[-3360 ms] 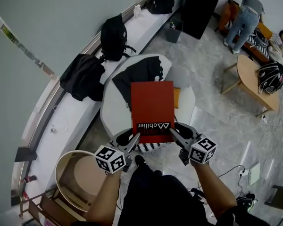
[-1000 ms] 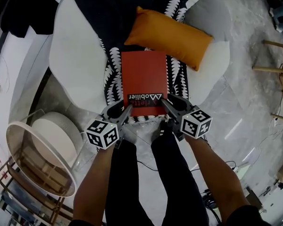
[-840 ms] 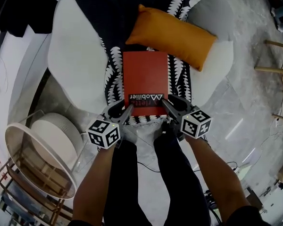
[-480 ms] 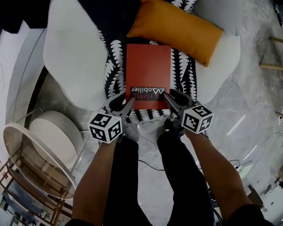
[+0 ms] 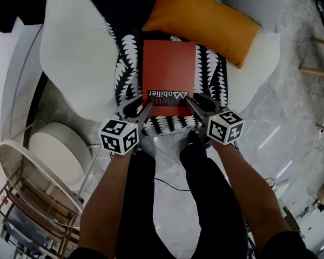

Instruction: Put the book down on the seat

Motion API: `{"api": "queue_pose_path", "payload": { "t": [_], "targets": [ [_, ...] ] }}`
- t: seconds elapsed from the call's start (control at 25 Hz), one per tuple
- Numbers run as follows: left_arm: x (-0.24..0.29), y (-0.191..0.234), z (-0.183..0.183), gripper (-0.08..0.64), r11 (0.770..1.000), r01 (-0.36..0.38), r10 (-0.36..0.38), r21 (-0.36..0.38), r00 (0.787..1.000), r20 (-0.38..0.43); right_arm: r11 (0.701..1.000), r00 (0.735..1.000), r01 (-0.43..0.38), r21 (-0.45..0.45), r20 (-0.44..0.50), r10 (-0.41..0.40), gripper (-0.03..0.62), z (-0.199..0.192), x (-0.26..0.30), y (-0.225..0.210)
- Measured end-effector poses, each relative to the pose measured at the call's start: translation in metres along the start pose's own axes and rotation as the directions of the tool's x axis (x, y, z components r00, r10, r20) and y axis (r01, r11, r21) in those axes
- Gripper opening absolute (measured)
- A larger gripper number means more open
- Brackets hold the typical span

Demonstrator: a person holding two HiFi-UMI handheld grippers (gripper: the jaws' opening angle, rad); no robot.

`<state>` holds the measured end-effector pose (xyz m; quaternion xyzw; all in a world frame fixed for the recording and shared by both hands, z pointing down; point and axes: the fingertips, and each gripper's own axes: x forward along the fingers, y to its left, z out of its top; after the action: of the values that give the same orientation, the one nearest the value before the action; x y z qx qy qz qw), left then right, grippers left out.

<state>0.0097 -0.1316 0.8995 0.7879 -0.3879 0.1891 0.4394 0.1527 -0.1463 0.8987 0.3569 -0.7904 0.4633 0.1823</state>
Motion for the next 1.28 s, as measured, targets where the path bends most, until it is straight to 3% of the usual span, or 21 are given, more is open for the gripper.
{"api": "queue_pose_path", "payload": {
  "t": [0.8, 1.28],
  "targets": [
    [0.022, 0.028, -0.034, 0.127, 0.997, -0.079, 0.080, 0.012, 0.982, -0.170, 0.997, 0.992, 0.069, -0.019, -0.104, -0.071, 0.111, -0.025, 0.029, -0.019],
    [0.013, 0.033, -0.037, 0.127, 0.991, -0.128, 0.135, 0.045, 0.969, -0.207, 0.993, 0.986, 0.118, -0.017, -0.112, -0.120, 0.120, -0.023, 0.021, -0.024]
  ]
}}
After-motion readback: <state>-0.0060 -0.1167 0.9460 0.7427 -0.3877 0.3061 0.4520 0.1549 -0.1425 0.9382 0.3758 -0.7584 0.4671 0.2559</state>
